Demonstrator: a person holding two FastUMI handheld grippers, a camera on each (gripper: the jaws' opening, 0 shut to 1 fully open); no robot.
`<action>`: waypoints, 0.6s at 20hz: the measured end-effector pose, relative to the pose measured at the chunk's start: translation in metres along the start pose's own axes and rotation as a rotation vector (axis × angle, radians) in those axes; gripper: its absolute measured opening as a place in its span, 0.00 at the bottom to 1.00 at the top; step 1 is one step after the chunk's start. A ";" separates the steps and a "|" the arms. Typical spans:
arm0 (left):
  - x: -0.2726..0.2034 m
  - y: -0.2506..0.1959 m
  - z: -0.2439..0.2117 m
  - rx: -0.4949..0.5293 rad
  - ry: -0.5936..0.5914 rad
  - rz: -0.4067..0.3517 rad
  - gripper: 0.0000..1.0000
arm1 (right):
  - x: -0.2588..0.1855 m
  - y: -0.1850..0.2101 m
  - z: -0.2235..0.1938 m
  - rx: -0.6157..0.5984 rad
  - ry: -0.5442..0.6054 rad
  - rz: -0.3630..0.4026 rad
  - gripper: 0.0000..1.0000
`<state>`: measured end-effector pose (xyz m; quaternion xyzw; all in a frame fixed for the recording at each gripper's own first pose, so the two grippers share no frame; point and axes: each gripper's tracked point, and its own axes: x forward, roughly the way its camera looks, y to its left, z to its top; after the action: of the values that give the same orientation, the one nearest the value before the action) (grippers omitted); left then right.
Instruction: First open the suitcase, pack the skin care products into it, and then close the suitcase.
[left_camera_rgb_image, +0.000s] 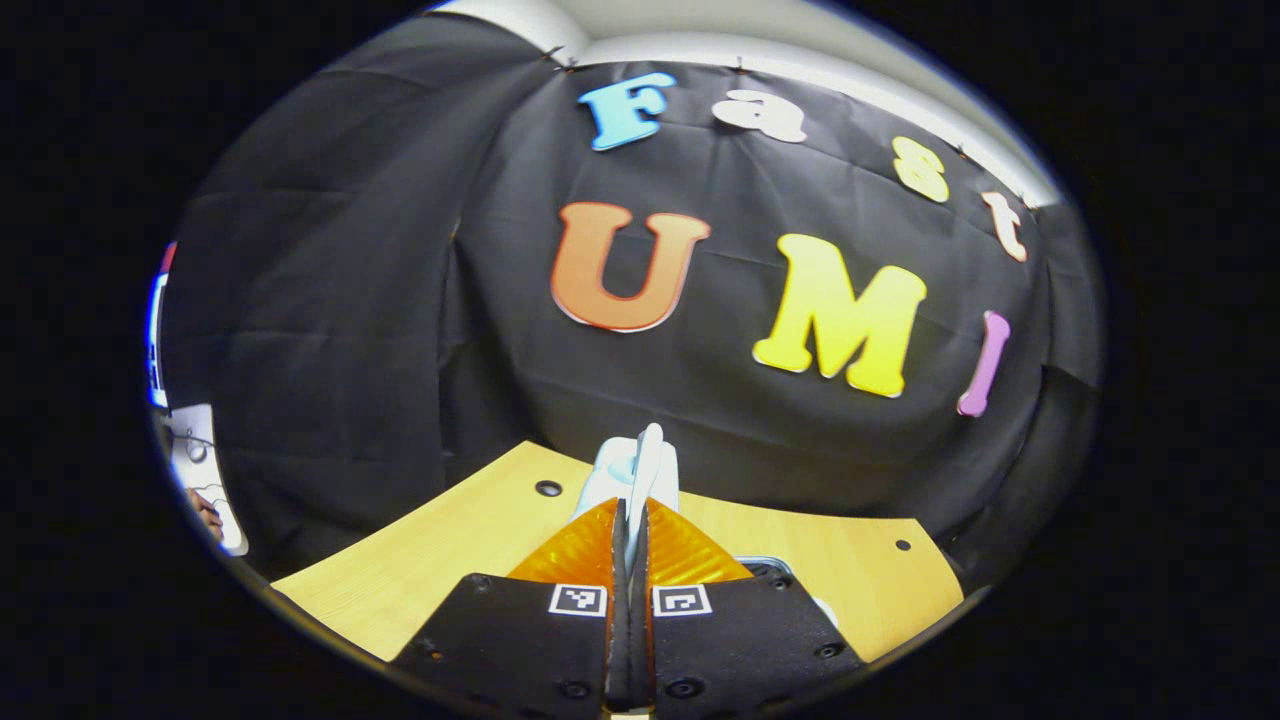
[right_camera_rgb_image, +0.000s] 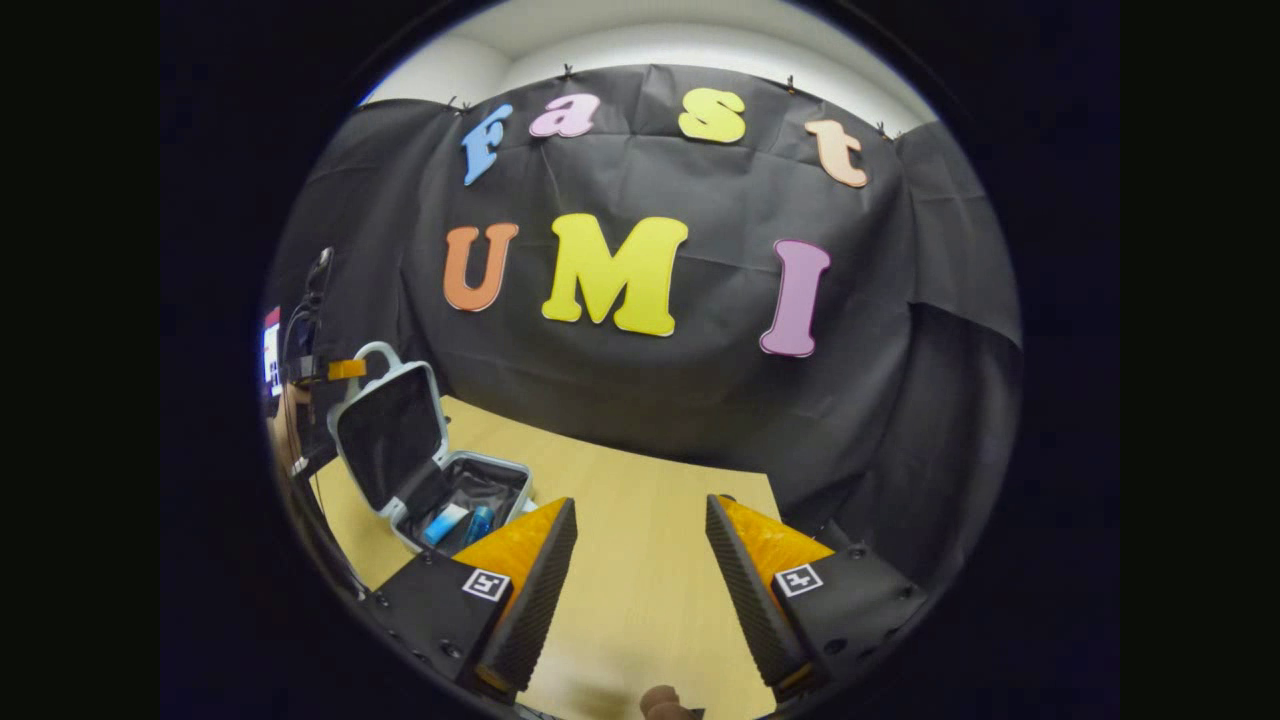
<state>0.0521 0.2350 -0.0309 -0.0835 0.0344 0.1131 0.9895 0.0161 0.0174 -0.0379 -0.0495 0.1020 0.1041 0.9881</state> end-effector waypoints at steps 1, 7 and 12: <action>-0.002 -0.017 -0.001 0.029 0.001 -0.009 0.03 | -0.005 -0.008 -0.002 0.003 -0.003 0.008 0.77; -0.004 -0.122 -0.050 0.234 0.029 -0.066 0.03 | -0.011 -0.037 -0.023 0.049 0.022 0.047 0.77; 0.001 -0.178 -0.113 0.397 0.107 -0.137 0.03 | -0.017 -0.050 -0.045 0.025 0.044 0.069 0.77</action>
<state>0.0887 0.0452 -0.1140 0.1048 0.1027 0.0320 0.9887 0.0025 -0.0403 -0.0740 -0.0360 0.1265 0.1357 0.9820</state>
